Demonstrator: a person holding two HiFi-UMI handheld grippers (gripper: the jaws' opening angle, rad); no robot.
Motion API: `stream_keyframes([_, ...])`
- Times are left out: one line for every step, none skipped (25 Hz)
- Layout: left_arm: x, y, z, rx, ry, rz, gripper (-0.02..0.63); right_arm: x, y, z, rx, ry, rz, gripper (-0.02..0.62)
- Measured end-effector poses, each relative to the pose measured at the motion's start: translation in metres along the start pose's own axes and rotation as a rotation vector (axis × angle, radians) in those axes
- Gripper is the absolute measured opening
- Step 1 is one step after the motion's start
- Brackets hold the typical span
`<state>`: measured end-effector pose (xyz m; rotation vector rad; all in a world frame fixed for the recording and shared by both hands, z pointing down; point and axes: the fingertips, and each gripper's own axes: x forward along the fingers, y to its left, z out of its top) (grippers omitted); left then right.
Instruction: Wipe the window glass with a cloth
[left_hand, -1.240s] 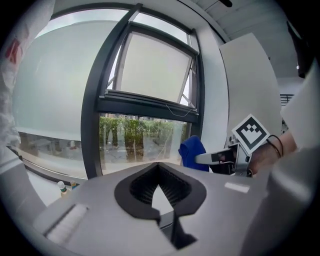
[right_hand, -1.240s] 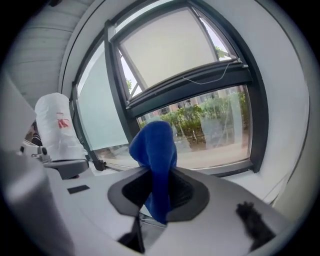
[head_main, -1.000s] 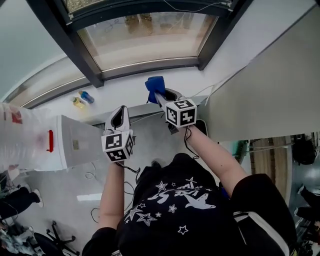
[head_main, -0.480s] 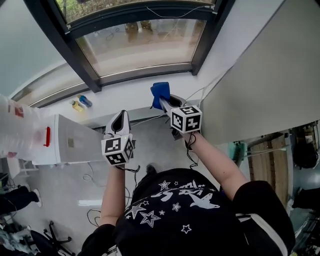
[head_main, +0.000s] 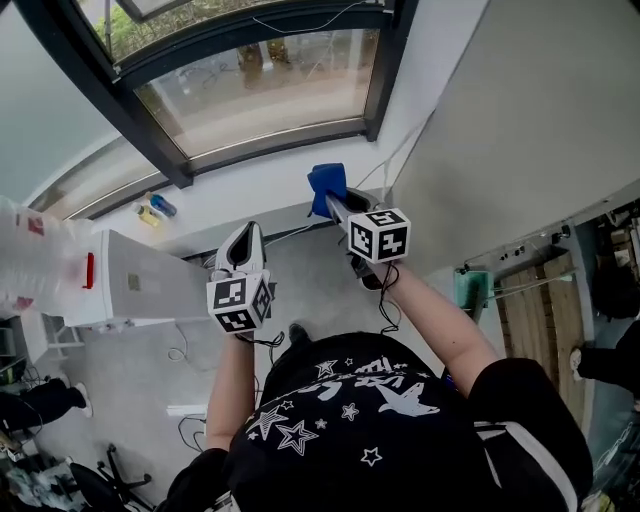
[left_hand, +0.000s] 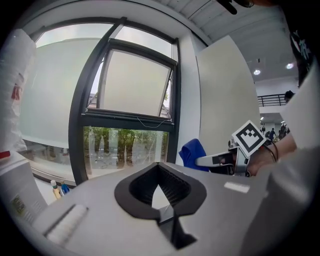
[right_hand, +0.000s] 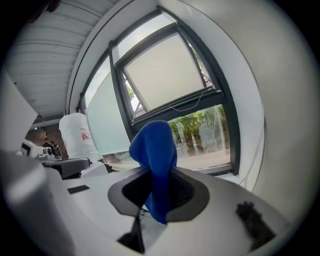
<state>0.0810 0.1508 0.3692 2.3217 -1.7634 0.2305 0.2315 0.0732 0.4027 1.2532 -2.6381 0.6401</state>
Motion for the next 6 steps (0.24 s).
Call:
stream_keyframes([-0.001, -0.004, 0.001, 0.001, -0.003, -0.003, 0.006, -0.005, -0.002, -0.001, 0.0, 0.0, -0.002, 0.078])
stream_keyframes([-0.003, -0.008, 0.002, 0.001, -0.007, -0.005, 0.006, -0.009, -0.003, -0.001, 0.0, 0.0, -0.002, 0.078])
stream_keyframes([-0.004, -0.011, 0.004, 0.002, -0.011, -0.005, 0.006, -0.013, -0.004, -0.002, -0.001, 0.0, 0.0, 0.078])
stream_keyframes([-0.006, -0.014, 0.005, 0.003, -0.016, -0.004, 0.006, -0.016, -0.003, -0.003, -0.003, 0.0, 0.003, 0.078])
stream_keyframes([-0.009, -0.016, 0.007, 0.004, -0.02, -0.001, 0.006, -0.018, -0.002, -0.003, -0.005, 0.0, 0.008, 0.078])
stream_keyframes([-0.011, -0.018, 0.008, 0.006, -0.024, 0.001, 0.006, -0.021, -0.001, -0.004, -0.007, 0.001, 0.013, 0.078])
